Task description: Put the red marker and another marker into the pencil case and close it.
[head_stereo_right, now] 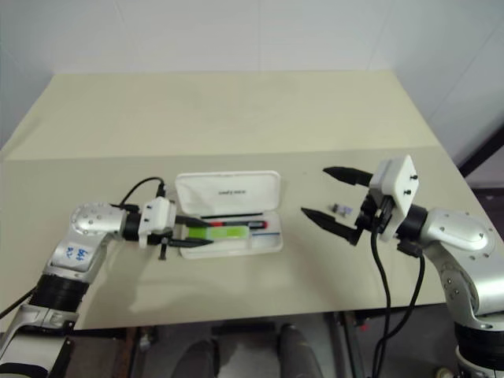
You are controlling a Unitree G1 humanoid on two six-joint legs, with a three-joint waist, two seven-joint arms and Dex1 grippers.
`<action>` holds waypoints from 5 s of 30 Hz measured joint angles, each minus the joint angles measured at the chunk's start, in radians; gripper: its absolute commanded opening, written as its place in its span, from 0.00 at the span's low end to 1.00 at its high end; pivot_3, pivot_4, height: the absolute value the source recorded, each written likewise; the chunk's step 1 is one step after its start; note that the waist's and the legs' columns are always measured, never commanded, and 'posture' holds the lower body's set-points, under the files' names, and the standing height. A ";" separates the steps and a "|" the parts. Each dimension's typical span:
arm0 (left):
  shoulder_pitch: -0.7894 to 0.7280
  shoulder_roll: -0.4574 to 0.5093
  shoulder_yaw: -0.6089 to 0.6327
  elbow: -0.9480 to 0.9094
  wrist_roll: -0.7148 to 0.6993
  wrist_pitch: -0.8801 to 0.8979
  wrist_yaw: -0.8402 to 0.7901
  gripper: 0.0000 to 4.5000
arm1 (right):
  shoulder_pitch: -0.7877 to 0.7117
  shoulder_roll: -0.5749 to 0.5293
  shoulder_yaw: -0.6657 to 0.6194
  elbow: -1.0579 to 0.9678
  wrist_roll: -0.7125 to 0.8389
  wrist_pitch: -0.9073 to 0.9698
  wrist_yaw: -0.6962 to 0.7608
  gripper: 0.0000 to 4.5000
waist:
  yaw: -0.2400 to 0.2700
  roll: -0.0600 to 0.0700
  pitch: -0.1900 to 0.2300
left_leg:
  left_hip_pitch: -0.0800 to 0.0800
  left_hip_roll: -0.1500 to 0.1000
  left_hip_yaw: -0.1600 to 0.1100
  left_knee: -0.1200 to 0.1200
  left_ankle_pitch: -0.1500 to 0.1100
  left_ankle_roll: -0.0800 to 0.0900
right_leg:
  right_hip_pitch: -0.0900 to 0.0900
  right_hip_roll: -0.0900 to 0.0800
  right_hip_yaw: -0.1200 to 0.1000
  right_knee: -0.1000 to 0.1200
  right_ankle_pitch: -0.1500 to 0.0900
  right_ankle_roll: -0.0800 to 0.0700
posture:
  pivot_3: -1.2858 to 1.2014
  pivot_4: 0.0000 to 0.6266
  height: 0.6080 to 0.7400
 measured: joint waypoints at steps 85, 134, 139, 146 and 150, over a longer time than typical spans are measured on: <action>-0.065 0.128 0.223 -0.352 -0.471 0.602 0.008 0.99 | -0.252 0.005 0.132 1.000 -0.286 -0.351 0.273 1.00 | -0.020 0.002 0.001 | 0.002 0.000 0.000 0.003 -0.001 0.001 | 0.001 0.000 0.000 0.004 0.003 0.007 | 0.52 0.24 1.00; 0.088 0.132 0.210 -0.308 -0.369 0.400 -0.052 1.00 | -0.306 0.219 0.314 0.503 -0.255 -0.202 0.406 0.09 | -0.041 0.003 0.002 | 0.002 0.000 -0.001 0.003 0.001 -0.001 | 0.000 0.001 0.000 0.010 0.002 0.008 | 0.52 0.24 1.00; 0.098 0.132 0.210 -0.315 -0.366 0.391 -0.042 1.00 | -0.291 0.242 0.421 0.495 -0.283 -0.216 0.423 0.09 | -0.029 0.003 0.002 | 0.002 0.000 -0.001 0.004 0.001 -0.001 | 0.000 0.001 0.000 0.010 0.002 0.008 | 0.52 0.24 1.00; 0.118 0.132 0.209 -0.326 -0.366 0.390 -0.024 1.00 | -0.329 0.269 0.460 0.613 -0.323 -0.279 0.436 0.09 | -0.032 0.003 0.002 | 0.002 0.000 -0.001 0.003 0.001 -0.001 | -0.001 0.001 0.000 0.010 0.002 0.008 | 0.52 0.24 1.00; 0.119 0.132 0.210 -0.346 -0.365 0.390 -0.019 1.00 | -0.360 0.300 0.477 0.684 -0.344 -0.311 0.444 0.09 | -0.035 0.003 0.002 | 0.002 0.000 -0.001 0.003 0.001 -0.001 | -0.001 0.001 0.000 0.010 0.002 0.007 | 0.52 0.24 1.00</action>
